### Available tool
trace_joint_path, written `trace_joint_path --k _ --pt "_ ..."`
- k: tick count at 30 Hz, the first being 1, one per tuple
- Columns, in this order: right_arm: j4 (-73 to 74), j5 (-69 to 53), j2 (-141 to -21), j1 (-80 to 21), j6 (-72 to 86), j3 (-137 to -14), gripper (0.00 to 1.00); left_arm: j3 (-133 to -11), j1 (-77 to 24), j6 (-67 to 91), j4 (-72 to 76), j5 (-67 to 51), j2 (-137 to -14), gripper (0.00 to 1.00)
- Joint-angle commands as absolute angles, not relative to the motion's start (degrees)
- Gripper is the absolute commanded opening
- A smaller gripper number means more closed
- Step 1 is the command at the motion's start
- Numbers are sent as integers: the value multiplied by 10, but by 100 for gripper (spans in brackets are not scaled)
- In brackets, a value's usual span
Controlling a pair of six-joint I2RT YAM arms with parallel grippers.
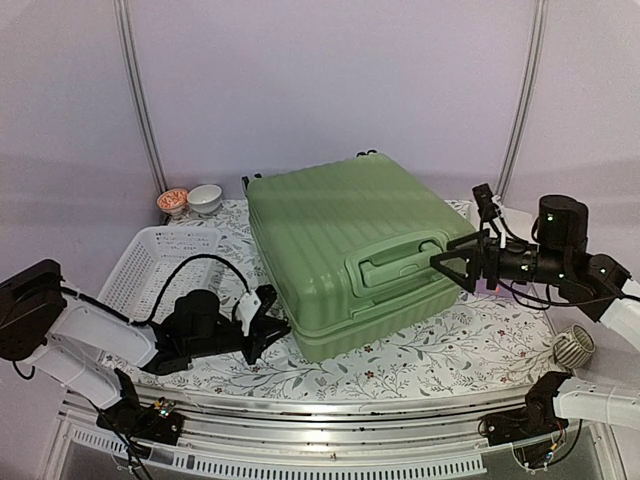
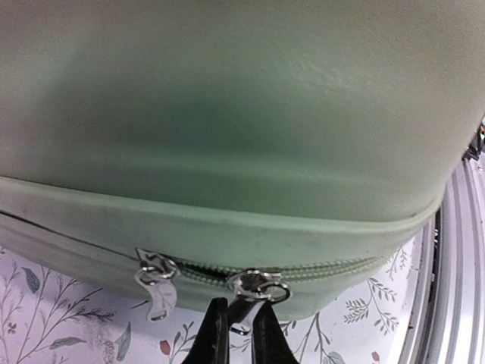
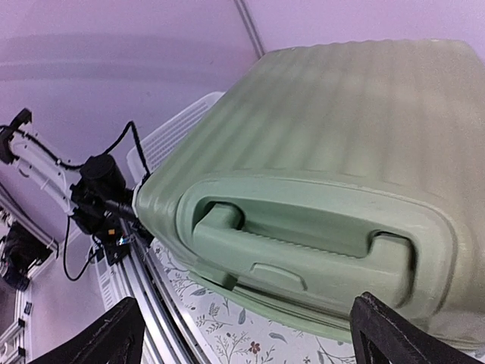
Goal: Open, take out, and arrange the luggage
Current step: Unzip the zipper of the luggage.
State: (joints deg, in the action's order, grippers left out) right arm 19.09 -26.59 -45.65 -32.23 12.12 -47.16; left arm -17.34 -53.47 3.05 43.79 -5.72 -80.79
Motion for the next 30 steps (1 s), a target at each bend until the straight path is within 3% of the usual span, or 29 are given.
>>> trace_joint_path --k 1,10,23,30 --pt "163 -244 -498 -405 85 -457 96 -165 -563 39 462 -135 -771 0" --pt "71 -163 -620 -531 94 -444 97 -181 -610 30 401 -124 -765 0" --pt "-33 -101 -717 -581 121 -464 99 -265 -708 34 442 -81 -866 0" --pt "-40 -72 -714 -584 130 -457 100 -343 -796 23 418 98 -929 0"
